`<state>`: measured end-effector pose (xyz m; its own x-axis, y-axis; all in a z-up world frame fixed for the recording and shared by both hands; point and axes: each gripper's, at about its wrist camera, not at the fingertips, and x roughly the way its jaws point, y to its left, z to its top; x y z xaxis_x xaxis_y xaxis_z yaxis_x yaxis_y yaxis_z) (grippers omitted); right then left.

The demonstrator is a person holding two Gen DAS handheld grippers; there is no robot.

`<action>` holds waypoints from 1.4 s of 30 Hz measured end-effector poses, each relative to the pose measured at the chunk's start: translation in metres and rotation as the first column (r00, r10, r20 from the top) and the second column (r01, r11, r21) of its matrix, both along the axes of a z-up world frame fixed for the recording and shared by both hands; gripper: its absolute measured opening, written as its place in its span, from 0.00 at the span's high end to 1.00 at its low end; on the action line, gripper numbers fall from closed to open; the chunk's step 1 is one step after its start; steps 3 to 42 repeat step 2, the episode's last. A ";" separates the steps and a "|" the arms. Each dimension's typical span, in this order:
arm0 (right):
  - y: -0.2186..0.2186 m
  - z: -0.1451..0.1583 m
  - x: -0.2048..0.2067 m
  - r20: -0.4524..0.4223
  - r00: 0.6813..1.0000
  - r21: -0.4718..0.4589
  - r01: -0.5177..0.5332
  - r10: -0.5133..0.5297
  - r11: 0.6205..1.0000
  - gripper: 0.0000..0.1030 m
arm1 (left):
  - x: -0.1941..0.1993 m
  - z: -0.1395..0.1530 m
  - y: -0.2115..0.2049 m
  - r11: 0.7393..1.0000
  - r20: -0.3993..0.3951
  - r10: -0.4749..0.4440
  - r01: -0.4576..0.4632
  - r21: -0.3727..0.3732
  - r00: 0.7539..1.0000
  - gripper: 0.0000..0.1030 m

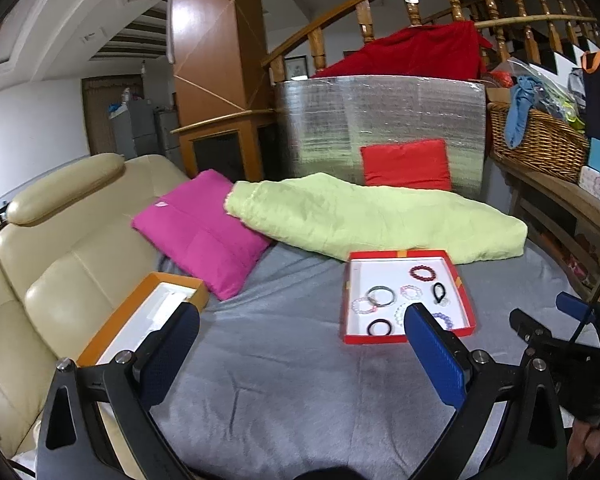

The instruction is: Organize jewelry

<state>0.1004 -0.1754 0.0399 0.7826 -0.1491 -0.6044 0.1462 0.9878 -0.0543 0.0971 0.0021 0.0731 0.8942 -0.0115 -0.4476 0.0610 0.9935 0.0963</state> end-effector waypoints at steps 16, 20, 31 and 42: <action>-0.015 -0.007 0.008 0.002 1.000 0.000 0.031 -0.031 1.000 0.29 | 0.017 -0.008 0.000 1.000 -0.015 -0.010 0.010 -0.004 1.000 0.01; -0.015 -0.007 0.008 0.002 1.000 0.000 0.031 -0.031 1.000 0.29 | 0.017 -0.008 0.000 1.000 -0.015 -0.010 0.010 -0.004 1.000 0.01; -0.015 -0.007 0.008 0.002 1.000 0.000 0.031 -0.031 1.000 0.29 | 0.017 -0.008 0.000 1.000 -0.015 -0.010 0.010 -0.004 1.000 0.01; -0.015 -0.007 0.008 0.002 1.000 0.000 0.031 -0.031 1.000 0.29 | 0.017 -0.008 0.000 1.000 -0.015 -0.010 0.010 -0.004 1.000 0.01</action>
